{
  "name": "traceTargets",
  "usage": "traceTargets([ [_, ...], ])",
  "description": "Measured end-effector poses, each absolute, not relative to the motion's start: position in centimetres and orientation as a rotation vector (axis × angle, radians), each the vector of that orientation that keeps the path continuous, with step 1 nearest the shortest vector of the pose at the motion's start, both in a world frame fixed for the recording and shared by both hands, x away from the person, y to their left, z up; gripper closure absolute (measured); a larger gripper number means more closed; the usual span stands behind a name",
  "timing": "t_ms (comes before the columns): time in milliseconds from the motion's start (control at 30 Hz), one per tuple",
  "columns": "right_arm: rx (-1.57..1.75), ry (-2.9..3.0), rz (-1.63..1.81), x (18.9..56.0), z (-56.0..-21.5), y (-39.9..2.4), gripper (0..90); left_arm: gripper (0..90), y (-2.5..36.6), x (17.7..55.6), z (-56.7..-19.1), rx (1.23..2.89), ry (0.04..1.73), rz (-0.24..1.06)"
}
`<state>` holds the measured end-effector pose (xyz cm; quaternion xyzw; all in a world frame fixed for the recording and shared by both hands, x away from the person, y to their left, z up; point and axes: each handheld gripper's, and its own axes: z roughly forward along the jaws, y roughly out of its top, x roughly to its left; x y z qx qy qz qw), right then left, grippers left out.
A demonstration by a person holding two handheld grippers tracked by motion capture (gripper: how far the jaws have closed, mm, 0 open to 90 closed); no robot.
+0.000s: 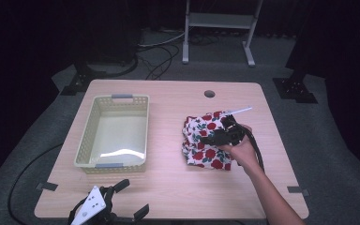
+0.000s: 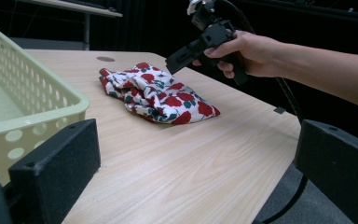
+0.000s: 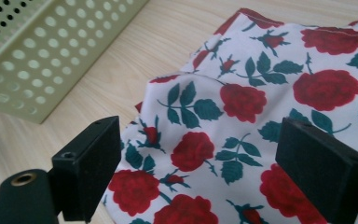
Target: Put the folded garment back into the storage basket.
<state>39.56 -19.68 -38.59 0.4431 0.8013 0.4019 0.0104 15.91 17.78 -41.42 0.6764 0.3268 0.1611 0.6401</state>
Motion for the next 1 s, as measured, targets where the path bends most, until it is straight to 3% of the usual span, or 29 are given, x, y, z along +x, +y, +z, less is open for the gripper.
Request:
traceTargets([
  [233, 1.392, 2.508, 1.162, 40.5, -38.2, -19.5, 15.5, 0.0, 17.8, 15.9, -41.4, 1.543, 0.746, 0.367],
  [600, 1.438, 2.524, 1.005, 41.9, -40.3, -19.2, 21.8, 0.0, 17.8, 16.0, -41.5, 1.548, 0.748, 0.364],
  [1000, 1.265, 2.521, 0.7, 41.3, -41.6, -16.7, 41.9, 0.0, 18.1, 16.2, -41.7, 1.534, 0.771, 0.346],
])
